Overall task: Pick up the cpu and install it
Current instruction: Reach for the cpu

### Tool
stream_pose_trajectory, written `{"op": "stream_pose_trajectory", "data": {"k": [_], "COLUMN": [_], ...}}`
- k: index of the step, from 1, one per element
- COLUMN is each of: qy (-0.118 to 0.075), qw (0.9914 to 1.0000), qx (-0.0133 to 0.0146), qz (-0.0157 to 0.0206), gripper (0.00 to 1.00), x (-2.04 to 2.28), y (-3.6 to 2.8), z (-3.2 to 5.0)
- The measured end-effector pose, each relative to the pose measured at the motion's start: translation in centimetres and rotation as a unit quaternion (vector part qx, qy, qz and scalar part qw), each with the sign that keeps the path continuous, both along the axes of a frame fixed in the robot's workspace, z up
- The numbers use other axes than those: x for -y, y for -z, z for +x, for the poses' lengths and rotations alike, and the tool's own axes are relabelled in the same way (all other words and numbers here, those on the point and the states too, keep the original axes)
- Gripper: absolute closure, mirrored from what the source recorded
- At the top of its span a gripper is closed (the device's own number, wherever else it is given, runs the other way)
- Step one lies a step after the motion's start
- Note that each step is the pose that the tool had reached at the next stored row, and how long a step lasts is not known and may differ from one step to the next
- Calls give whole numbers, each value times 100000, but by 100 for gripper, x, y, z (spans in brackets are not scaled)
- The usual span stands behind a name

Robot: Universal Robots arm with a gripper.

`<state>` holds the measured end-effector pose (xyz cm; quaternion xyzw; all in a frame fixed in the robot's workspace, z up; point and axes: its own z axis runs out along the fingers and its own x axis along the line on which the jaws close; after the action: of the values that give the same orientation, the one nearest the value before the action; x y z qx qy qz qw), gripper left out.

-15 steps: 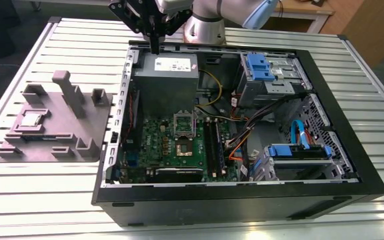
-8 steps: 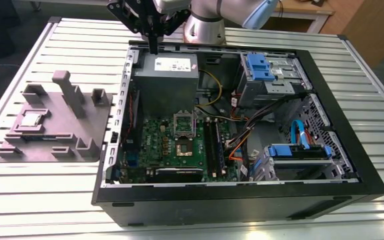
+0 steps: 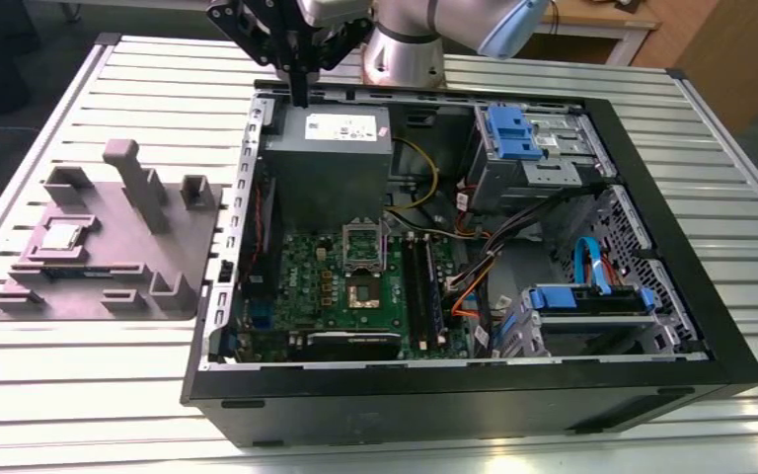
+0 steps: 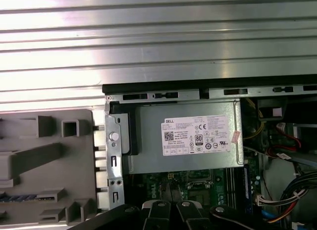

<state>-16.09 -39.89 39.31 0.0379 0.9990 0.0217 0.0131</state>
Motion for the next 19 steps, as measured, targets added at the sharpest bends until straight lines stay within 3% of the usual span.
{"op": "stream_pose_trajectory", "data": {"k": [19], "qy": [1], "qw": [100000], "qx": [0], "qz": [1], "gripper": [90], "x": [0], "y": [4], "z": [-108]}}
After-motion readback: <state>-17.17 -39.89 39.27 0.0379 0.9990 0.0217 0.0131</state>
